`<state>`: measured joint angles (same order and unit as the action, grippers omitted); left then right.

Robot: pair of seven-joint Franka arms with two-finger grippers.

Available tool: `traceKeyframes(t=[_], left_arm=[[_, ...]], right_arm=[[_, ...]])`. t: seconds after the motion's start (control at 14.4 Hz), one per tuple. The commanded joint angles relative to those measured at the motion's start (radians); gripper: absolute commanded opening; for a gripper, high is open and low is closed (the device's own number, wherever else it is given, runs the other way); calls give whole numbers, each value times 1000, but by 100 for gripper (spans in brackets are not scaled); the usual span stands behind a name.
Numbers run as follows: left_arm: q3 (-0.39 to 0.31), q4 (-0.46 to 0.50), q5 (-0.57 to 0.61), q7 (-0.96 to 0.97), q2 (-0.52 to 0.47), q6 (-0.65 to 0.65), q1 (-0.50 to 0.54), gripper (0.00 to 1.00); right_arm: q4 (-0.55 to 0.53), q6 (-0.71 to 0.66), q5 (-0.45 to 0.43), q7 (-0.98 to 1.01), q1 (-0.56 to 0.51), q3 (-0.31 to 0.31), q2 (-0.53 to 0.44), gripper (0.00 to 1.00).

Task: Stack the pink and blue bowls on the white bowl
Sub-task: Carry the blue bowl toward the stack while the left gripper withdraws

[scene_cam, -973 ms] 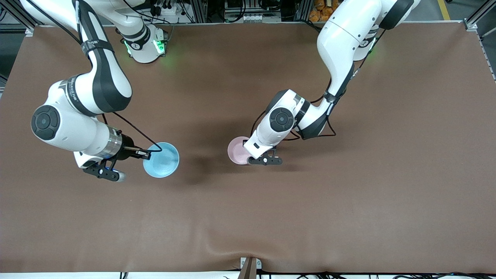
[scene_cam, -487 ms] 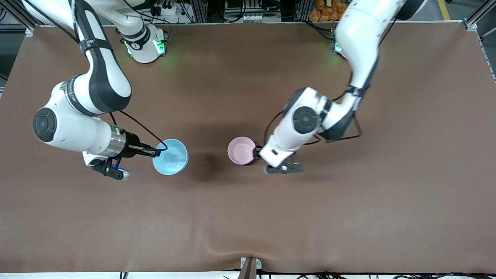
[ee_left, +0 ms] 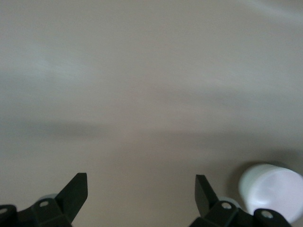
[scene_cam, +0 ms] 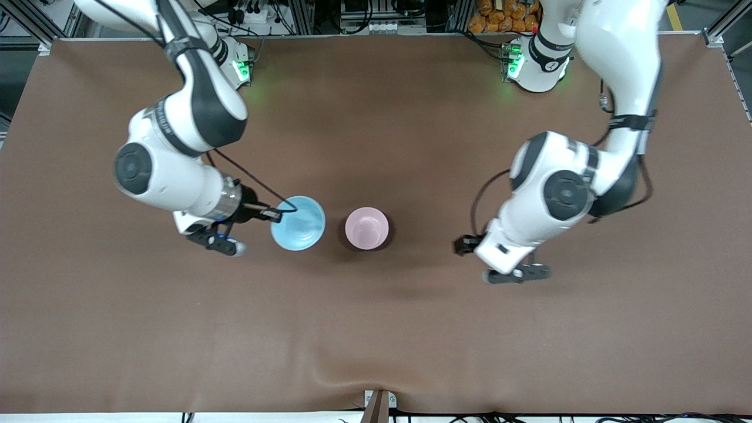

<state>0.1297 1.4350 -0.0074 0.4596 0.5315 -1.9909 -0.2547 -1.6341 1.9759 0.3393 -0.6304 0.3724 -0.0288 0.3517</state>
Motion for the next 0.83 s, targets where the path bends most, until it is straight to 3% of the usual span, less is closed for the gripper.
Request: traceKeyframes(t=[0.0, 0.35, 0.76], left_arm=[[24, 18, 38, -67, -76, 66, 84, 100], [62, 24, 23, -347, -197, 170, 253, 100], [27, 13, 35, -351, -359, 395, 256, 100]], right_arm=[[-30, 49, 11, -80, 57, 13, -20, 0], [-30, 162, 10, -120, 126, 15, 48, 0], [-87, 288, 3, -127, 189, 16, 96, 0]])
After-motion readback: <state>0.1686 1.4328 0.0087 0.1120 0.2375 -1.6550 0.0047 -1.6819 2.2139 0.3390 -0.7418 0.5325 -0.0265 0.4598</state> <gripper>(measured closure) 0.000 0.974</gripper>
